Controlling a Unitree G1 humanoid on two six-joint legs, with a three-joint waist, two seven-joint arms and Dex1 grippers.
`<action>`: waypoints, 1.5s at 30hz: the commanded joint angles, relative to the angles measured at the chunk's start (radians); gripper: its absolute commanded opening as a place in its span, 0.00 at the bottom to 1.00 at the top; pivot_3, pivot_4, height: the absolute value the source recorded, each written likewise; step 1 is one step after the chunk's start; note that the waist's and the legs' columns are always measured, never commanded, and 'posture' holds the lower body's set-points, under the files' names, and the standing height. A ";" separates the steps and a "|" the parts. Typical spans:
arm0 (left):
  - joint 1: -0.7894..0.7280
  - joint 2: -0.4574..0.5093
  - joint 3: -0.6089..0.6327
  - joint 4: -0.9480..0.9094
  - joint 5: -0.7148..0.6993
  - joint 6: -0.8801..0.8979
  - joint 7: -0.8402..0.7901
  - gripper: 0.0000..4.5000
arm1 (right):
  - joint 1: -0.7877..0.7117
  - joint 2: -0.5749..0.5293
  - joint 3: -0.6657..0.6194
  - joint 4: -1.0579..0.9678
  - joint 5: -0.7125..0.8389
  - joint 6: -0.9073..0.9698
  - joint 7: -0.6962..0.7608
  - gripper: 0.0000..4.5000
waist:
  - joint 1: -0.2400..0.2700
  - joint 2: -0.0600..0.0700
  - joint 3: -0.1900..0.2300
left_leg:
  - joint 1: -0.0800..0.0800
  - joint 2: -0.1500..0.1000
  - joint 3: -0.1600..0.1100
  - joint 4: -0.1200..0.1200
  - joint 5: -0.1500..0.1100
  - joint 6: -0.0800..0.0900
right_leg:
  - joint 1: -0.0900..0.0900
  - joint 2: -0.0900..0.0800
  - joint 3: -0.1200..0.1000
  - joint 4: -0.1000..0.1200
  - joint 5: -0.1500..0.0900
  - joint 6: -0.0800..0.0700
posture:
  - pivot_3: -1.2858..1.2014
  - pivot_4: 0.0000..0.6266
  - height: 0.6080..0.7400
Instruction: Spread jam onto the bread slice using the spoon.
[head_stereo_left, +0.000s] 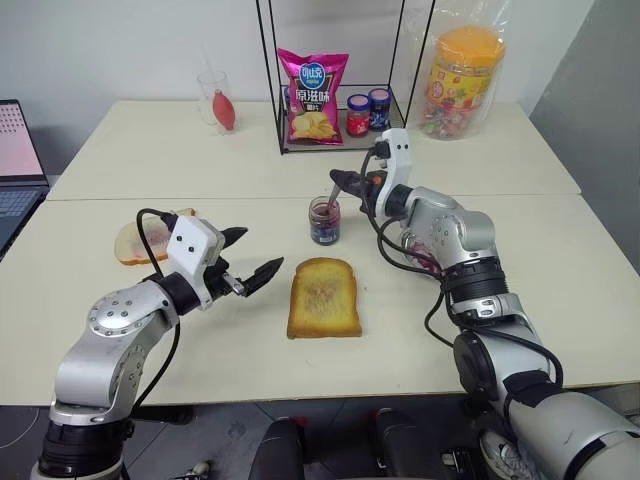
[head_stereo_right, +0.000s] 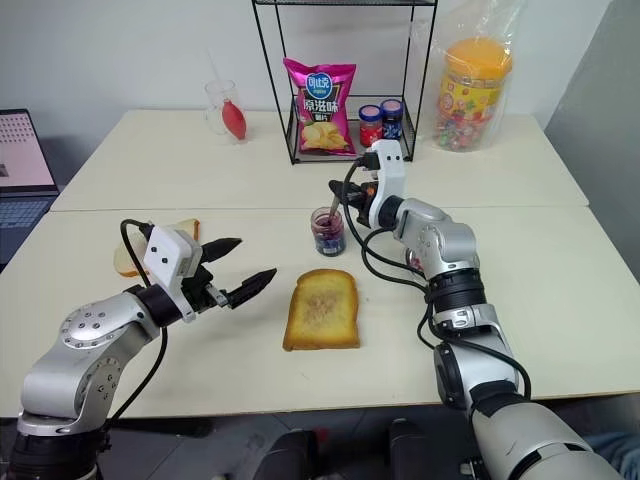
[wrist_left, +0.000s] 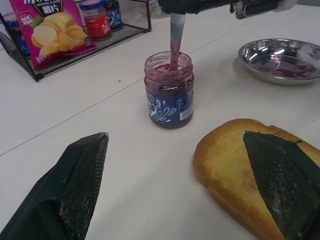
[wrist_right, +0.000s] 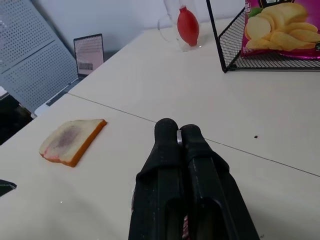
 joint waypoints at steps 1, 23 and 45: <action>-0.023 0.000 -0.005 -0.020 0.000 -0.006 0.004 1.00 | -0.034 0.002 -0.024 -0.055 0.037 0.005 -0.012 0.01 | 0.000 0.000 0.000 | 0.000 0.000 0.000 0.000 0.000 0.000 | 0.000 0.000 0.000 0.000 0.000 0.000 | 0.52 0.24 1.00; -0.057 -0.004 -0.009 0.008 0.003 -0.007 0.021 1.00 | -0.033 0.024 -0.124 -0.054 0.151 0.076 -0.121 0.01 | 0.000 0.000 0.000 | -0.001 0.000 0.000 0.000 0.000 0.000 | 0.000 0.000 0.000 0.000 -0.002 0.003 | 0.52 0.24 1.00; -0.076 -0.006 -0.022 0.016 0.010 -0.013 0.023 1.00 | -0.047 0.046 -0.217 -0.036 0.251 0.105 -0.214 0.01 | 0.000 0.000 0.000 | -0.004 0.000 0.000 0.000 0.000 0.000 | -0.003 0.000 0.000 -0.001 -0.002 0.003 | 0.52 0.24 1.00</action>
